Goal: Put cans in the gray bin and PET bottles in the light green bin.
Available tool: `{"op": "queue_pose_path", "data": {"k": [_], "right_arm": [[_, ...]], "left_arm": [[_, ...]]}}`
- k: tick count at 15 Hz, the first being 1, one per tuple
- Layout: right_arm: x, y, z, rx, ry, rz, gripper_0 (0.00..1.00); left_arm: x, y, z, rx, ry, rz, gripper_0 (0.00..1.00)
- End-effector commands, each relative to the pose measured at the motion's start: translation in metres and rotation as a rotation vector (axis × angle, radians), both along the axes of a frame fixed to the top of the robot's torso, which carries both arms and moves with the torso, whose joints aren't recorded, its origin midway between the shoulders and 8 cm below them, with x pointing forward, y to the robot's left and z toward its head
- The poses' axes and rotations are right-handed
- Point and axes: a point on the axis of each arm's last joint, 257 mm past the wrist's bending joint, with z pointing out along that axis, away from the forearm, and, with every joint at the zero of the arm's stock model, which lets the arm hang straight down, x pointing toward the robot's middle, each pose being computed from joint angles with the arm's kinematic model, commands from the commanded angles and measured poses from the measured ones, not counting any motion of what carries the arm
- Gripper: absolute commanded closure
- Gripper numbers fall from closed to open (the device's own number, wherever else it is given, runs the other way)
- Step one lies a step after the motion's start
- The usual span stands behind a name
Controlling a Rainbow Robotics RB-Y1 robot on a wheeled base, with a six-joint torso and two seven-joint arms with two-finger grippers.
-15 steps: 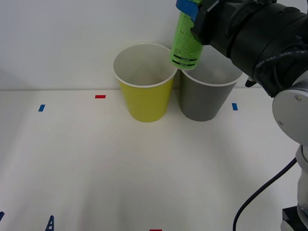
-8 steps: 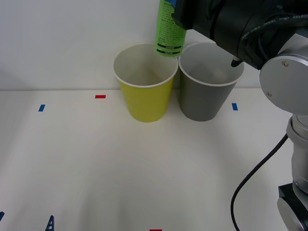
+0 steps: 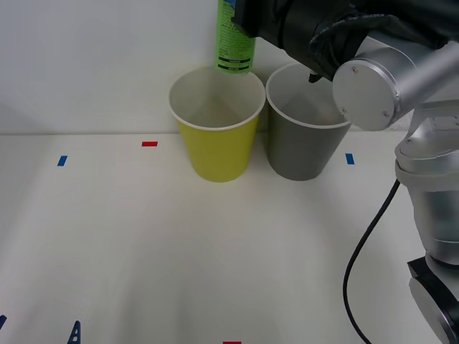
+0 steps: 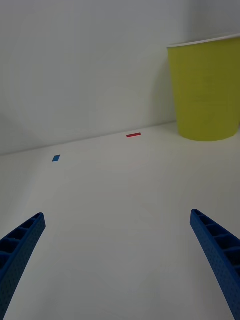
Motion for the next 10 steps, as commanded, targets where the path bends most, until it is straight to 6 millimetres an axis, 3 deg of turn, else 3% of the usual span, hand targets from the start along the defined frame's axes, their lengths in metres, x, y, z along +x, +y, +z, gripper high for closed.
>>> {"op": "queue_pose_path", "data": {"k": [1, 4, 10], "right_arm": [[0.016, 0.012, -0.004, 0.002, -0.027, 0.008, 1.0], [0.031, 0.023, -0.007, 0.0, -0.053, 0.008, 1.0], [0.047, 0.022, -0.008, 0.006, -0.06, -0.005, 1.0]], "left_arm": [[0.0, 0.0, 0.0, 0.0, 0.0, 0.0, 0.0], [0.0, 0.0, 0.0, 0.0, 0.0, 0.0, 0.0], [0.0, 0.0, 0.0, 0.0, 0.0, 0.0, 0.0]]}}
